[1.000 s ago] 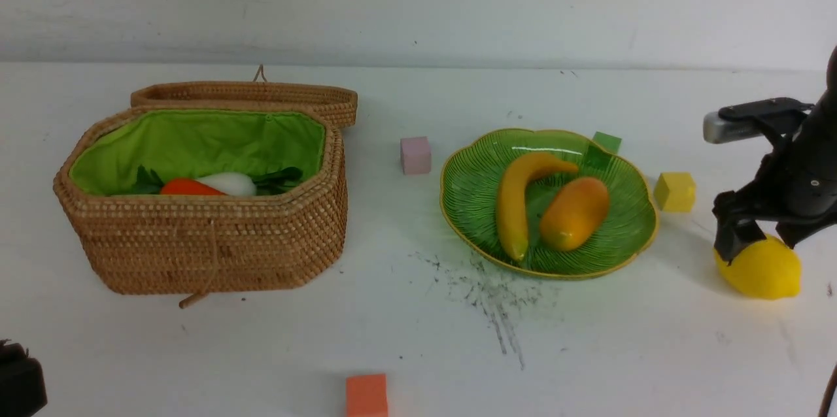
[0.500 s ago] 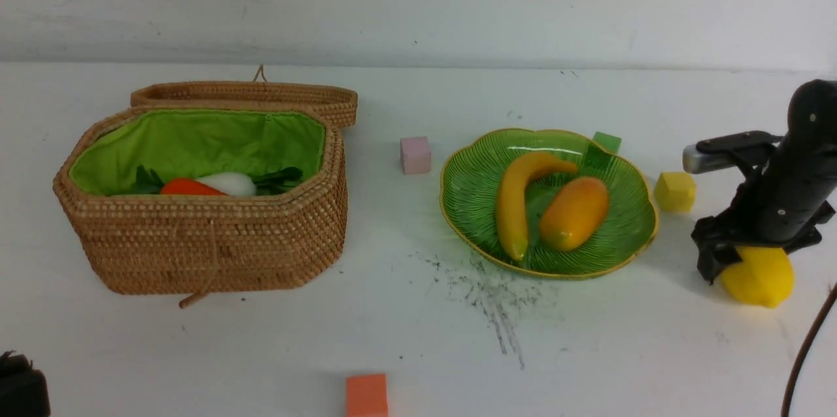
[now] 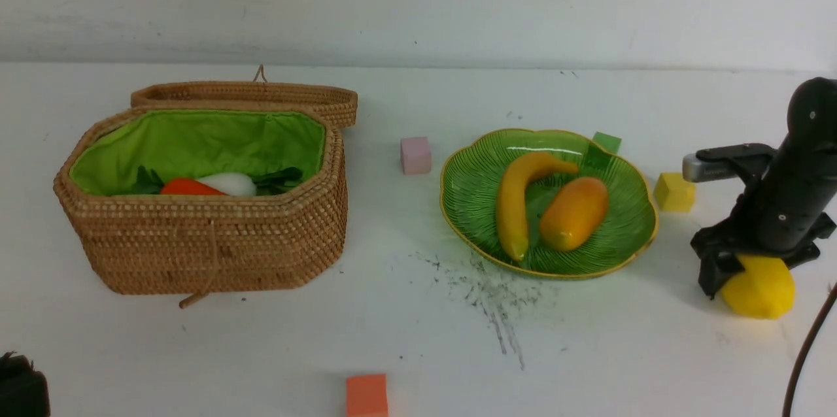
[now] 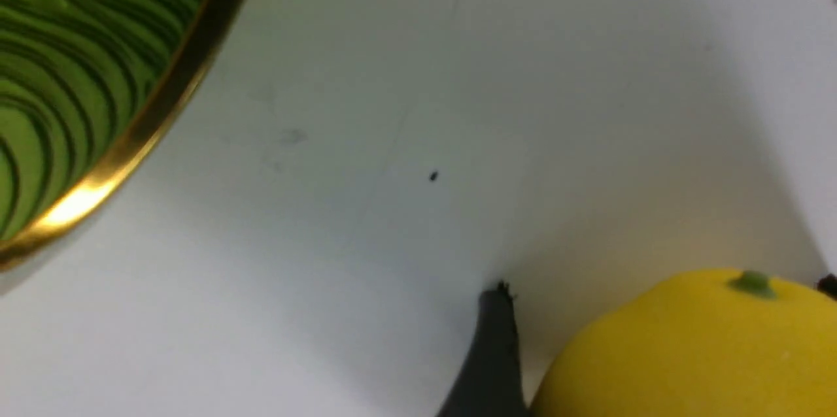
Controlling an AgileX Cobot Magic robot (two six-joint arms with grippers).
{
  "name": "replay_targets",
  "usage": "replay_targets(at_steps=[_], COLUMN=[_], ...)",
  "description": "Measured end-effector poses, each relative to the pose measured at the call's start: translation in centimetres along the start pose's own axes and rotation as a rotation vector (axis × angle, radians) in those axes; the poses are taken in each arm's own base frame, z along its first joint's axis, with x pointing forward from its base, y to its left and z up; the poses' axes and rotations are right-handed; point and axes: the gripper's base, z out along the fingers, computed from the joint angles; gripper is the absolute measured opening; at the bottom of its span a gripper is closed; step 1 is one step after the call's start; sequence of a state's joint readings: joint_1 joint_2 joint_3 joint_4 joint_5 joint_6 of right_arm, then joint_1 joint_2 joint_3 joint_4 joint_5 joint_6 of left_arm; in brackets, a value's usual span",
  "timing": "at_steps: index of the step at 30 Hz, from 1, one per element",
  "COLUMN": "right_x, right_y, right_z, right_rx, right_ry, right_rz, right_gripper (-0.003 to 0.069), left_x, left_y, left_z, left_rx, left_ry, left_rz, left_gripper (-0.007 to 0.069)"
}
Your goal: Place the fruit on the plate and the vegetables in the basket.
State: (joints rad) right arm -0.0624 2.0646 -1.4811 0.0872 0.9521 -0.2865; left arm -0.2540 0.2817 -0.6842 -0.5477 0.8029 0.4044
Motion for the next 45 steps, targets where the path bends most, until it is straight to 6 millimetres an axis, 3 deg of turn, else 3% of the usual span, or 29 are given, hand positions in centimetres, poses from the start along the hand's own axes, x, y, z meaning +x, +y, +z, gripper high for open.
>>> replay_targets(at_steps=[3,6,9,12,16,22,25,27,30,35,39,42,43,45], right_x=[-0.2,-1.0,-2.0,-3.3,-5.1,-7.2,-7.6,-7.7,-7.7,-7.2,-6.1,-4.5,-4.5,-2.2], right_y=[0.5,1.9,4.9,8.8,14.0,17.8,18.2,18.3,18.3,18.3,18.3,18.1,18.1,17.9], right_z=[-1.2,-4.8,-9.1,-11.3,-9.9,-5.2,-3.9,-3.7,-4.2,-6.0,-8.9,-12.8,-12.8,-16.9], right_rx=[-0.033,-0.071,-0.139,-0.229,-0.278,-0.227,-0.215,-0.217,-0.225,-0.225,-0.213,-0.183,-0.183,-0.172], right_ry=[0.005,-0.087,-0.252,-0.425,-0.562,-0.681,-0.698,-0.703,-0.714,-0.713,-0.700,-0.714,-0.714,-0.705], right_rz=[0.029,0.063,0.032,-0.040,-0.158,-0.231,-0.218,-0.202,-0.179,-0.207,-0.276,-0.348,-0.348,-0.385], right_gripper=[0.0561,0.0561,0.0561,0.0561,0.0561,0.0561,0.0579,0.0644,0.0678,0.0652,0.0587,0.0486,0.0486,0.0359], left_x=[0.0,0.0,0.0,-0.2,-0.4,-0.4,-0.4,-0.4,-0.4,-0.4,-0.4,-0.4,-0.4,-0.5], left_y=[0.0,0.0,0.0,0.1,0.2,0.2,0.2,0.2,0.2,0.2,0.2,0.2,0.2,0.2], left_z=[0.0,0.0,0.0,0.0,0.0,0.0,0.0,0.0,0.0,0.0,0.0,0.0,0.0,0.0], left_rx=[0.000,-0.001,-0.002,-0.009,-0.019,-0.021,-0.021,-0.021,-0.021,-0.021,-0.021,-0.021,-0.021,-0.024], left_ry=[0.000,0.000,-0.002,-0.019,-0.042,-0.046,-0.046,-0.046,-0.046,-0.046,-0.046,-0.046,-0.046,-0.054], left_rz=[0.007,0.010,0.012,0.013,0.013,0.013,0.013,0.013,0.013,0.014,0.014,0.015,0.015,0.015], left_gripper=[0.0050,0.0051,0.0054,0.0057,0.0057,0.0061,0.0064,0.0067,0.0068,0.0071,0.0072,0.0074,0.0074,0.0074])
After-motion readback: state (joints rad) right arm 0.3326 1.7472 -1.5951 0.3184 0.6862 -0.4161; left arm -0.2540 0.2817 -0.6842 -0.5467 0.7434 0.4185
